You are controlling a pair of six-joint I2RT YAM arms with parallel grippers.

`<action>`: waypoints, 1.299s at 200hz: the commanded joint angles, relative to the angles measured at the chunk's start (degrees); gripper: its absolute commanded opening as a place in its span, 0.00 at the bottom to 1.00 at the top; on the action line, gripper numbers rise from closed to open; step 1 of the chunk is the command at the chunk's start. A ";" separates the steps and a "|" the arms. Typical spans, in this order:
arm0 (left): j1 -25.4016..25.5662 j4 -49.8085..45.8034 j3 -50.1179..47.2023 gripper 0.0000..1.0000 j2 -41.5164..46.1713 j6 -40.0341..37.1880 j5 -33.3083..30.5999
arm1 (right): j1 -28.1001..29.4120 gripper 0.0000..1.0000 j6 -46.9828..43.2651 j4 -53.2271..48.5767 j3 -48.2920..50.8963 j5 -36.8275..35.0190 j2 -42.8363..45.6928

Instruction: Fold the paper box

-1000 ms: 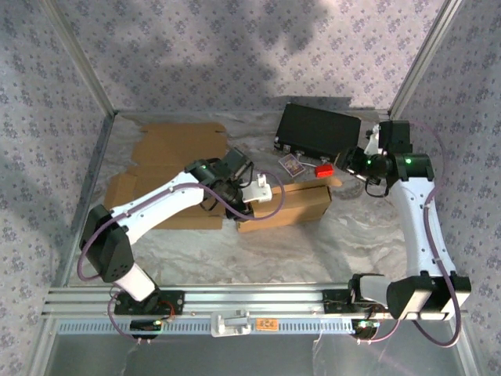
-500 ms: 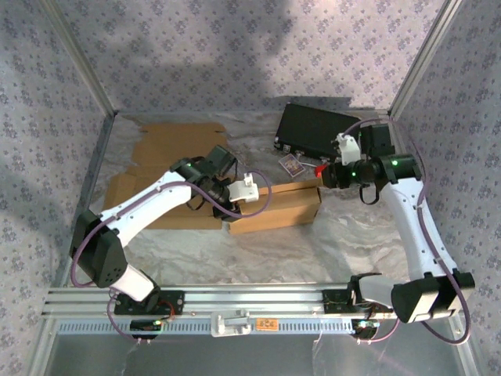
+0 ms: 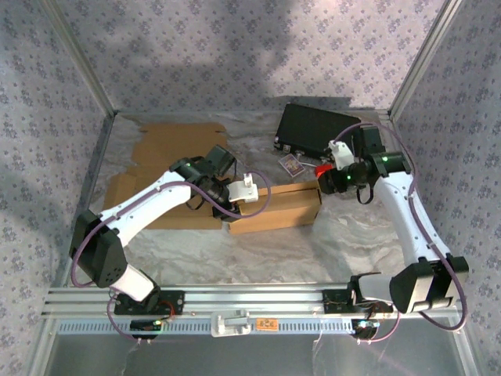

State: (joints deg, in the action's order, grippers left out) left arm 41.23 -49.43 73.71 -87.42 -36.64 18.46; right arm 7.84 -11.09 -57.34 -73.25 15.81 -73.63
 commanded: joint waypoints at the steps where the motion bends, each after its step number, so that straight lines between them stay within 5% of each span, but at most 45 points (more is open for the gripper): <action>1: -0.28 -1.20 -0.68 0.37 -0.17 -0.80 1.70 | 0.37 0.43 -1.30 0.41 -0.37 -0.33 -0.68; 25: -0.27 -1.15 -0.51 0.37 -0.25 -0.39 1.66 | 0.50 0.32 -1.12 0.52 -0.84 -0.50 -0.86; 85: -0.28 -0.92 0.55 0.38 -1.01 0.00 2.00 | 1.45 0.20 -0.39 -0.14 -0.52 -3.17 0.19; 129: -0.24 -0.84 1.06 0.38 -1.52 0.26 2.12 | 2.77 0.18 0.02 -0.11 -1.88 -4.53 -0.39; 190: -0.30 -0.84 1.13 0.38 -1.53 0.34 2.13 | 3.84 0.29 -1.29 0.65 -2.43 -6.57 -0.32; 260: -0.35 -0.76 1.30 0.38 -1.65 0.53 2.28 | 4.62 0.23 -0.99 0.69 -2.24 -5.52 -1.25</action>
State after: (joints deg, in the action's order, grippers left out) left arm 40.88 -49.30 73.78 -87.55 -35.92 18.68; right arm 11.79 -11.53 -56.58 -74.08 10.04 -74.30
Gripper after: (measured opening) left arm 0.428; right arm 0.241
